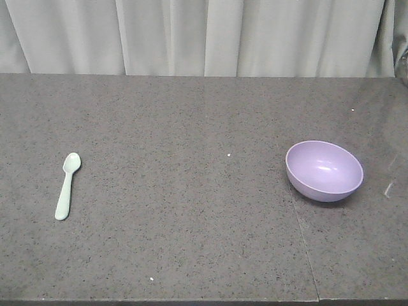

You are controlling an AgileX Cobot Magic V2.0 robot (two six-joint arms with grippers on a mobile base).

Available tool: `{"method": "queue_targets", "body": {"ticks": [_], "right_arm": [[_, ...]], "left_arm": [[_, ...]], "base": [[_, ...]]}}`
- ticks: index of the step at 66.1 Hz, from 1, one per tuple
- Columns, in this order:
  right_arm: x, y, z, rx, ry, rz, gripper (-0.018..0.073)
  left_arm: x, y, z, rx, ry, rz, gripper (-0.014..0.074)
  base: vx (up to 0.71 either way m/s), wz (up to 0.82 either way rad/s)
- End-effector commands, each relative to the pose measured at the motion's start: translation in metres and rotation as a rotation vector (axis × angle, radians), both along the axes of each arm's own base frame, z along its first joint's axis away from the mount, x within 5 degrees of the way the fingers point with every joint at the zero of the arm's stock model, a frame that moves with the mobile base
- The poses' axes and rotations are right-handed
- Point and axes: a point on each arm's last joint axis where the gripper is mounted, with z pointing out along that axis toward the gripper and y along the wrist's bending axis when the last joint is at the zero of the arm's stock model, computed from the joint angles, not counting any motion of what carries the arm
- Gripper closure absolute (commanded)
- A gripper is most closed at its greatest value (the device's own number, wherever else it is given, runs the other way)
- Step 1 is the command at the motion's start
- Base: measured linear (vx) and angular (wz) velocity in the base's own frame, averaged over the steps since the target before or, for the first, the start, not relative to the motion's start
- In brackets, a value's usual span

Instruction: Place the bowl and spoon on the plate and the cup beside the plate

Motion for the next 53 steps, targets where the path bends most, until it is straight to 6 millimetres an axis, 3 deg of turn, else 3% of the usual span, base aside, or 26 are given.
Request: {"method": "queue_targets", "body": {"ticks": [1, 53], "right_arm": [[0.0004, 0.0005, 0.0016, -0.019, -0.067, 0.006, 0.0565], [0.0004, 0.0005, 0.0018, -0.019, -0.070, 0.006, 0.0565]], "left_arm": [[-0.0001, -0.0007, -0.0028, -0.012, -0.057, -0.008, 0.0602], [-0.0001, -0.0007, -0.0028, -0.012, -0.057, -0.008, 0.0602]], "base": [[0.00, 0.00], [0.00, 0.00]]}}
